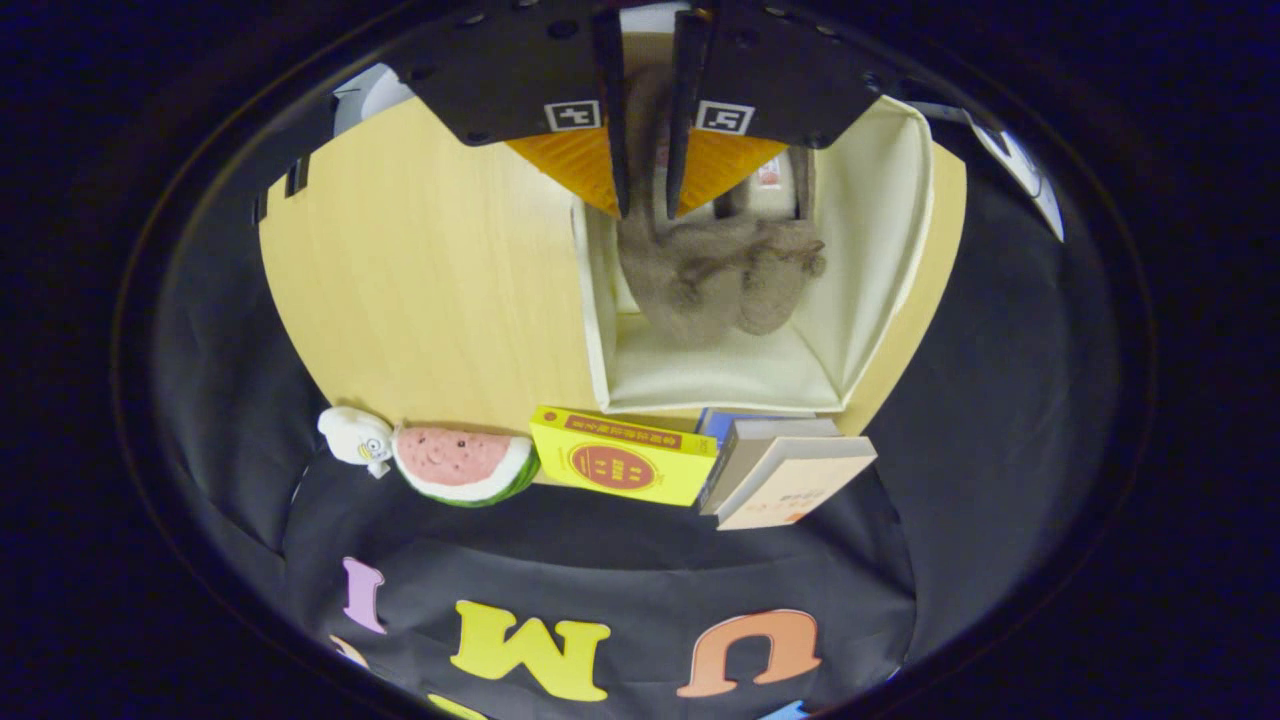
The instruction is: Open the storage box then place both shoes into the box .Put the left shoe in first, then the right shoe, with the right side of both shoes facing outward in a uniform manner.
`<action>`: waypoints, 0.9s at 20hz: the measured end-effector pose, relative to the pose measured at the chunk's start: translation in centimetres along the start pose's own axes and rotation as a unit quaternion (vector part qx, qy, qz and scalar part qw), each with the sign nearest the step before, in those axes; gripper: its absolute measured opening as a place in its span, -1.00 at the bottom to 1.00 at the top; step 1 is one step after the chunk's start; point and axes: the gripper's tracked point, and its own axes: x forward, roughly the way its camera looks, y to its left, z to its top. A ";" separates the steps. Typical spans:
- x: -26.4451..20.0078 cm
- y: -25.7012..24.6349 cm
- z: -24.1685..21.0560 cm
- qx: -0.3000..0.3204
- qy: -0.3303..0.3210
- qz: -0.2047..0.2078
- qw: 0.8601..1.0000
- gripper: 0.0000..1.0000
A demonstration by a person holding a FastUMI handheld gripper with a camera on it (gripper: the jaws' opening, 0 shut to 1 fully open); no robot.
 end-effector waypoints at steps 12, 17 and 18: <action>-12.0 -6.1 2.4 0.005 -0.272 -0.048 0.961 0.91; -16.3 -9.6 1.3 0.011 -0.356 -0.057 0.933 0.91; -16.9 -10.1 1.1 0.016 -0.368 -0.051 0.928 0.91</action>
